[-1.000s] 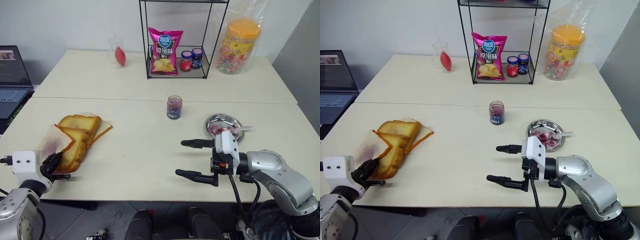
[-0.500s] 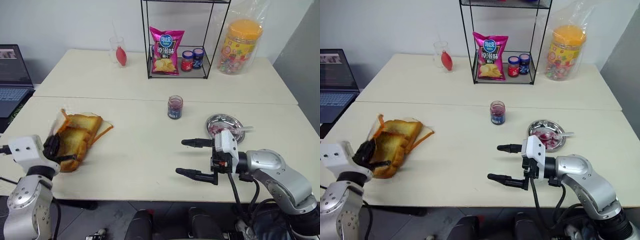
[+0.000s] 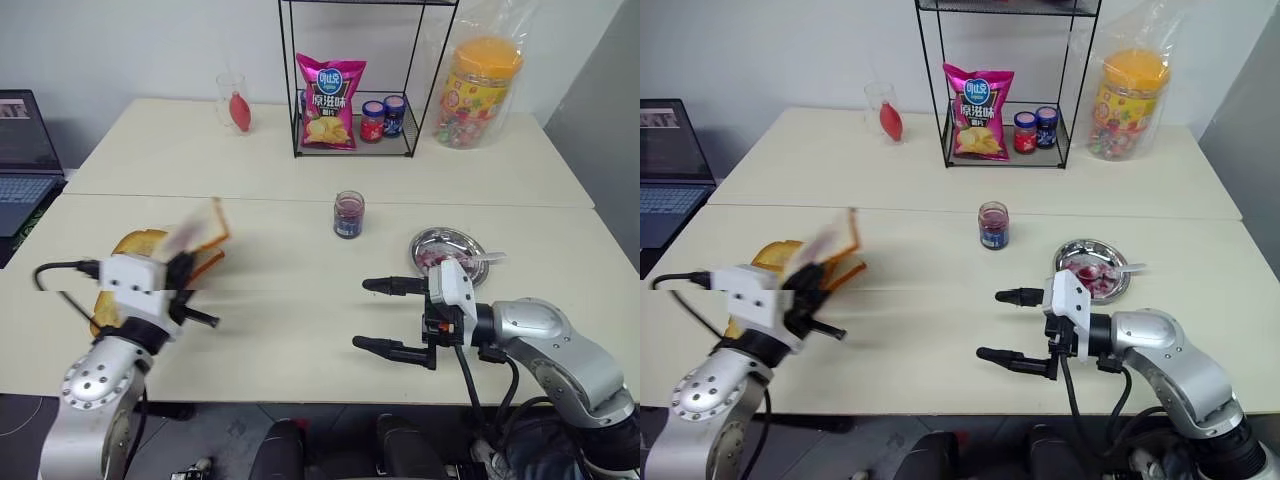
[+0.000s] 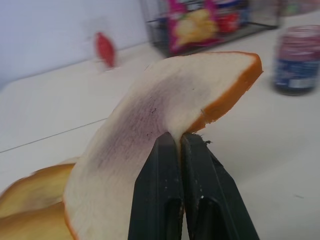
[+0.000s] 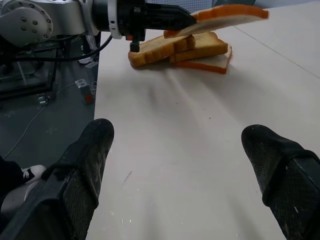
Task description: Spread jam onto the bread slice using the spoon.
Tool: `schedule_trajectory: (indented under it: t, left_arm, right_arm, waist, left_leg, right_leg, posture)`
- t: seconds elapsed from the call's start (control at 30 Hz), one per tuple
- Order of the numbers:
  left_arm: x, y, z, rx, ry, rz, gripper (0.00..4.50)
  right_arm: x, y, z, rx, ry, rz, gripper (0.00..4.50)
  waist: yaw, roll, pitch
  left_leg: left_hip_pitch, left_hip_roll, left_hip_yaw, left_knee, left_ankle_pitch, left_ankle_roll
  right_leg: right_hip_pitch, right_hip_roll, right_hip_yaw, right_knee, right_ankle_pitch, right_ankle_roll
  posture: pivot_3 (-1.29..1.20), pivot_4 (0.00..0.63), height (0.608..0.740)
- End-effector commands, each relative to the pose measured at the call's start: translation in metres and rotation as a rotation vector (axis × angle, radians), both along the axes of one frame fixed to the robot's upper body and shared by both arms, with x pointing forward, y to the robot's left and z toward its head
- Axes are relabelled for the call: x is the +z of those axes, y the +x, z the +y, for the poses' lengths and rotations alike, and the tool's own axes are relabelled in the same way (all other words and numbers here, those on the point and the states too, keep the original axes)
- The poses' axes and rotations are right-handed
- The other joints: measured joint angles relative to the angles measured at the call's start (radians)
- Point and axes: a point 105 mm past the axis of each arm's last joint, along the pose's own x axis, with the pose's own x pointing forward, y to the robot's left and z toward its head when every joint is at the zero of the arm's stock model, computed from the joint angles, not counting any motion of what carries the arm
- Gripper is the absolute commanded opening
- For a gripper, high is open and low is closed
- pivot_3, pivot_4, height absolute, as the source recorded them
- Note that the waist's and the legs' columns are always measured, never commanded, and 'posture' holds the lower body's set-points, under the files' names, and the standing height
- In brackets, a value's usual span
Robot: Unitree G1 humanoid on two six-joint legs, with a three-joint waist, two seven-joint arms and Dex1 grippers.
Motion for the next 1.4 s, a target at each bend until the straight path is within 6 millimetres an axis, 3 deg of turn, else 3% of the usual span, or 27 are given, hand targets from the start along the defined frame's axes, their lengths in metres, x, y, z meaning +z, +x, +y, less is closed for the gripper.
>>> schedule_trajectory:
  t: [0.03, 0.13, 0.37, 0.6, 1.03, 1.13, 1.4]
  left_arm:
    - [0.003, -0.011, -0.032, -0.219, 0.059, -0.007, 0.01]
    - [-0.012, -0.006, -0.055, -0.347, 0.09, 0.054, 0.01]
    - [-0.036, 0.013, -0.082, -0.4, 0.163, 0.049, 0.01]
    - [-0.051, 0.022, -0.106, -0.403, 0.178, 0.071, 0.01]
    - [-0.056, 0.014, -0.122, -0.432, 0.102, 0.206, 0.01]
    - [-0.054, 0.016, -0.122, -0.411, 0.1, 0.208, 0.5]
    - [-0.05, 0.01, -0.119, -0.447, 0.069, 0.273, 2.39]
  right_arm:
    - [0.011, -0.001, -0.012, -0.017, -0.004, -0.02, 4.5]
    - [0.01, -0.002, -0.033, -0.056, -0.061, 0.005, 4.5]
    - [0.007, -0.006, -0.062, -0.13, -0.14, 0.04, 4.5]
    - [0.006, -0.009, -0.064, -0.148, -0.15, 0.028, 4.5]
    - [0.004, -0.009, -0.066, -0.141, -0.161, 0.031, 4.5]
    - [0.004, -0.01, -0.067, -0.139, -0.163, 0.034, 4.5]
    - [0.002, -0.012, -0.067, -0.135, -0.169, 0.038, 4.5]
  waist:
    - [0.0, 0.0, 0.0]
    - [0.002, 0.001, 0.001]
    - [-0.001, 0.003, 0.002]
    - [0.0, 0.003, 0.002]
    - [0.0, 0.003, 0.002]
    - [0.0, 0.003, 0.002]
    - [0.0, 0.003, 0.002]
  left_leg:
    - [0.0, 0.0, 0.0, 0.0, 0.0, 0.0]
    - [0.0, 0.0, 0.0, 0.0, 0.0, 0.0]
    - [-0.002, 0.0, 0.001, 0.0, -0.001, 0.002]
    - [-0.003, 0.0, 0.001, 0.0, -0.001, 0.002]
    - [-0.003, -0.001, 0.001, 0.0, -0.001, 0.002]
    - [-0.002, -0.001, 0.001, 0.0, -0.001, 0.002]
    - [-0.002, -0.001, 0.001, 0.001, -0.001, 0.002]
  right_leg:
    - [0.0, 0.0, 0.0, 0.0, 0.0, 0.0]
    - [0.0, 0.0, 0.0, 0.0, 0.0, 0.0]
    - [0.001, 0.0, 0.0, -0.007, 0.005, 0.008]
    - [0.001, 0.0, 0.0, -0.007, 0.006, 0.009]
    - [0.001, 0.0, 0.0, -0.007, 0.007, 0.011]
    - [0.001, 0.0, 0.0, -0.007, 0.007, 0.011]
    - [0.001, 0.0, 0.0, -0.007, 0.007, 0.011]
  posture:
    - [0.0, 0.15, 0.74]
    - [0.0, 0.15, 0.74]
    - [0.0, 0.15, 0.74]
    - [0.0, 0.15, 0.74]
    - [0.0, 0.15, 0.74]
    - [0.0, 0.15, 0.74]
    - [0.0, 0.15, 0.74]
